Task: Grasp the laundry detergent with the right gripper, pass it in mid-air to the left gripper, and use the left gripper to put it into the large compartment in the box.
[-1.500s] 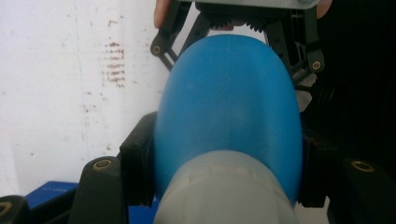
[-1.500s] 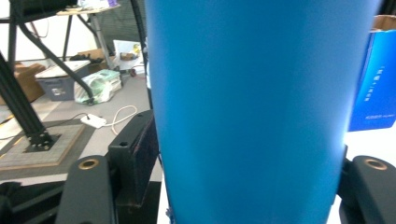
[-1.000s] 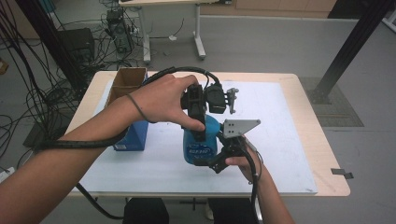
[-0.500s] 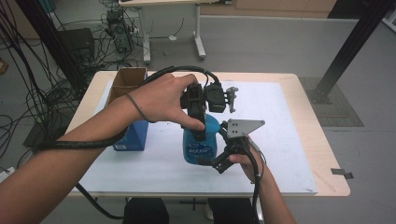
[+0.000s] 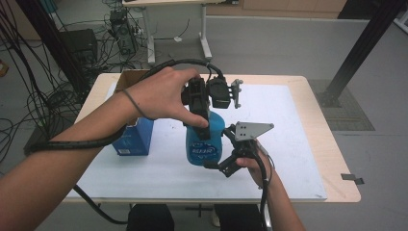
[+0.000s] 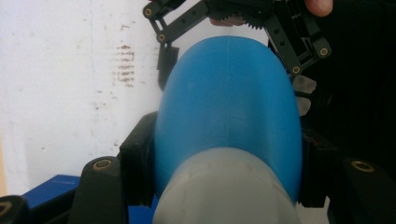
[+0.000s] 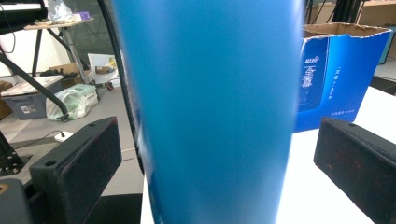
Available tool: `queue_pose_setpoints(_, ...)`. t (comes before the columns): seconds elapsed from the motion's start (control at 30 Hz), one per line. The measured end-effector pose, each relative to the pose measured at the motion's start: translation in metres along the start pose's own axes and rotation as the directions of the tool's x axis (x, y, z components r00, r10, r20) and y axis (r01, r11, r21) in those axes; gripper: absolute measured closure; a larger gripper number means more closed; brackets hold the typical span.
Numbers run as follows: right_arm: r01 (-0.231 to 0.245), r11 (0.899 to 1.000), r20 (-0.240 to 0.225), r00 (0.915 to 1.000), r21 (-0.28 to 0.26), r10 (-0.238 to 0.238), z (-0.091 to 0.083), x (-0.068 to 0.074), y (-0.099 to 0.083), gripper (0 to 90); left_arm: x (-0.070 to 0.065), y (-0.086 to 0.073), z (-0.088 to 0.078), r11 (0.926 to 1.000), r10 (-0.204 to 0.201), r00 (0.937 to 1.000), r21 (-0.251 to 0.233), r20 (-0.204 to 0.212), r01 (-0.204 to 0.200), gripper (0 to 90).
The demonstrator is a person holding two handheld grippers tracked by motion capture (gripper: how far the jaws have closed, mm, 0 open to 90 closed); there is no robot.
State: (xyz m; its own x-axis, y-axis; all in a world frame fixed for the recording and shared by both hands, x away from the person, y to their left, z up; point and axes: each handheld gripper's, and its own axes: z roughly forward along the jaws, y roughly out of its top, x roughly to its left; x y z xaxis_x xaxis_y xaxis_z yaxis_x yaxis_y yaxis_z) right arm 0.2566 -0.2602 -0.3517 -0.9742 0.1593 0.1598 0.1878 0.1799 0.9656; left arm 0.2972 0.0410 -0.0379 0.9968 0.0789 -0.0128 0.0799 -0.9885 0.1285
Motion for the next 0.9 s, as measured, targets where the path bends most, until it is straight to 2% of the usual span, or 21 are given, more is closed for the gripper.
queue_pose_setpoints(0.23, 0.000, 1.000, 0.002, 1.0000, -0.004, 0.000, 0.000, 0.000, -0.001, 1.3, 0.003, -0.004, -0.022, 0.9999, -0.004, 1.0000, -0.016, 0.006, 0.004, 38.0)
queue_pose_setpoints(0.3, -0.002, 1.000, 0.000, 1.0000, -0.008, 0.002, -0.001, 0.000, -0.001, 1.3, 0.003, -0.008, -0.033, 0.9993, -0.005, 1.0000, -0.038, -0.002, 0.005, 38.0)
queue_pose_setpoints(0.53, -0.009, 1.000, 0.003, 1.0000, -0.011, 0.009, -0.002, 0.000, -0.003, 1.3, 0.006, -0.015, -0.056, 0.9976, -0.030, 0.9993, -0.064, -0.024, 0.028, 38.0)
queue_pose_setpoints(0.63, -0.007, 1.000, 0.002, 1.0000, -0.013, 0.007, -0.002, 0.000, -0.003, 1.3, 0.007, -0.016, -0.062, 0.9968, -0.034, 0.9991, -0.073, -0.027, 0.031, 38.0)
queue_pose_setpoints(0.8, -0.011, 1.000, -0.002, 0.9999, -0.014, 0.011, -0.002, 0.000, -0.003, 1.6, 0.012, -0.018, -0.074, 0.9949, -0.058, 0.9979, -0.084, -0.028, 0.055, 38.0)
queue_pose_setpoints(0.9, -0.008, 1.000, 0.006, 1.0000, -0.019, 0.008, -0.002, 0.001, -0.004, 1.6, 0.013, -0.020, -0.082, 0.9910, -0.103, 0.9938, -0.091, -0.041, 0.099, 38.0)
